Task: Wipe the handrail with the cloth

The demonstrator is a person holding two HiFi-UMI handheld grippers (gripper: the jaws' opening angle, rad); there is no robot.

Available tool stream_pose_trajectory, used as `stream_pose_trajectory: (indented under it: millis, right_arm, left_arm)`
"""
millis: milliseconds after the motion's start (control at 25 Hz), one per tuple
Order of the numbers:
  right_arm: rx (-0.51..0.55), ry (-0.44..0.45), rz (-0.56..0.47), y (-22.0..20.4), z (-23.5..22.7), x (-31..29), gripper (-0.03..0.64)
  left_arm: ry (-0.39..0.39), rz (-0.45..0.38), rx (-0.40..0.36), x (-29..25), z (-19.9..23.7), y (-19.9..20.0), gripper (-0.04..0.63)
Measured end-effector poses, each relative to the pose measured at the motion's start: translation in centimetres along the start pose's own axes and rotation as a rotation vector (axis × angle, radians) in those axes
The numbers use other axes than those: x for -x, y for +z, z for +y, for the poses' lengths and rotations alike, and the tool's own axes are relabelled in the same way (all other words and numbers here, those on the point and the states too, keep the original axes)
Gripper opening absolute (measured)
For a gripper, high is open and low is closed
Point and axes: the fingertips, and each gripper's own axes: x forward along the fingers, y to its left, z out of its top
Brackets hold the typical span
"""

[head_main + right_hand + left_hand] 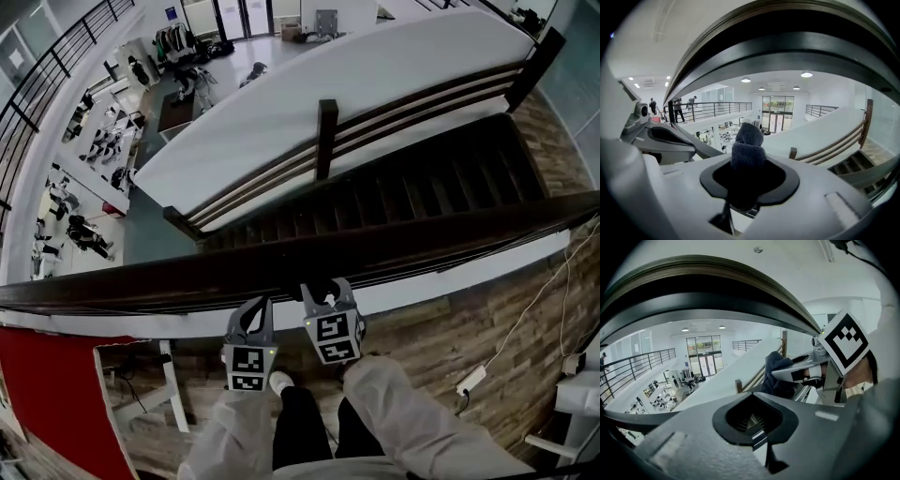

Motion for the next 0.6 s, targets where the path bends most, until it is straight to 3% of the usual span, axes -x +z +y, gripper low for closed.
stream_pose_trajectory:
  millis: [600]
  right_arm:
    - [-0.032,-0.146,0.003,-2.8,-12.6,4.8,0.107]
  left_arm:
    - [-0.077,-0.045,-0.002,-5.3,-9.2,3.2,0.0]
